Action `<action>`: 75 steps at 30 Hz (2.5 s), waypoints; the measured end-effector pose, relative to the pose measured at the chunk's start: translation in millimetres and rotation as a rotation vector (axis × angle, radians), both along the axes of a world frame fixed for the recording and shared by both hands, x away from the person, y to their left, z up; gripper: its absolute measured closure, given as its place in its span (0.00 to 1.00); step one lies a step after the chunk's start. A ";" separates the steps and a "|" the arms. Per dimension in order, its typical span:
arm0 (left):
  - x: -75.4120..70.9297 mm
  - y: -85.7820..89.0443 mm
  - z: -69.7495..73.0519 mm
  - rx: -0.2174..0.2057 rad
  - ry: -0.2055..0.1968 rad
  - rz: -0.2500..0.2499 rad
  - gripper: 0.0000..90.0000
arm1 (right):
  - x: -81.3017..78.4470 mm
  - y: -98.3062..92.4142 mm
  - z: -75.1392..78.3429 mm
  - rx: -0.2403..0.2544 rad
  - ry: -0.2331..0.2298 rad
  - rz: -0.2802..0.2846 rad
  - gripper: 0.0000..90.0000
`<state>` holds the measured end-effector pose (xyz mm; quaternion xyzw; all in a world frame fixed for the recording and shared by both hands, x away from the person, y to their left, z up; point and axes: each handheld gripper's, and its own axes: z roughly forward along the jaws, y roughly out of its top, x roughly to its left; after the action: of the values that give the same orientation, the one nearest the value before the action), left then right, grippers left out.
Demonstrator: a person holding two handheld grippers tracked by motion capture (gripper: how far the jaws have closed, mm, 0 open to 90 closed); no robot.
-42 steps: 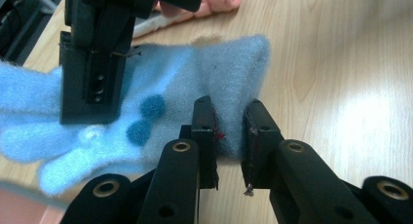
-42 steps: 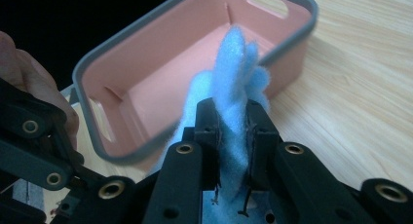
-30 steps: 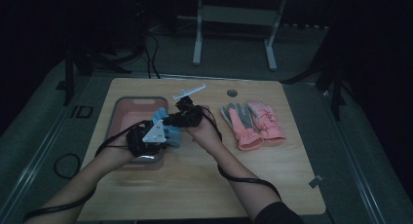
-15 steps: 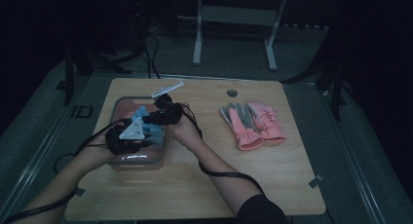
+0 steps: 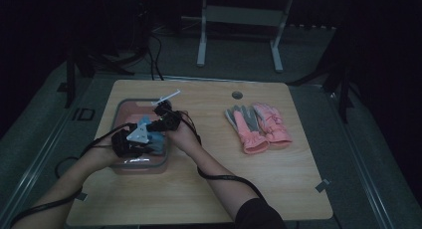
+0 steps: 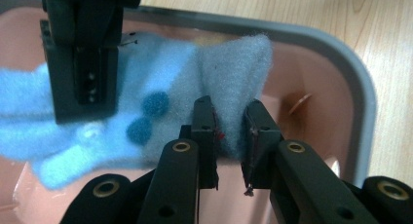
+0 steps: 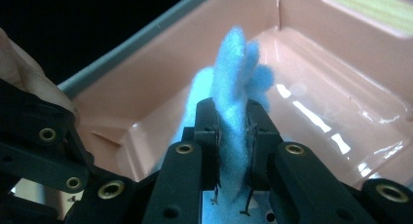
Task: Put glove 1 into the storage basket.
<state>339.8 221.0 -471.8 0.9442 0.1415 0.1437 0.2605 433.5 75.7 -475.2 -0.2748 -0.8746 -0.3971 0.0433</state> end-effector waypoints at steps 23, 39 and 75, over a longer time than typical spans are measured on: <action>22.0 6.9 -20.6 0.058 0.103 0.069 0.74 | 6.9 13.4 -4.4 -0.067 -0.034 -0.014 0.43; 3.8 11.7 1.3 -0.181 0.153 0.244 0.16 | -10.4 -15.2 18.4 0.028 -0.032 0.040 0.23; -27.6 -110.5 4.5 -0.202 0.213 -0.006 0.03 | -30.9 -183.3 12.8 -0.016 -0.148 -0.063 0.17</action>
<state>312.2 110.5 -467.3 0.9235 0.1792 0.0272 0.3380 402.6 -107.6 -462.4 -0.2725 -0.8694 -0.4107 -0.0363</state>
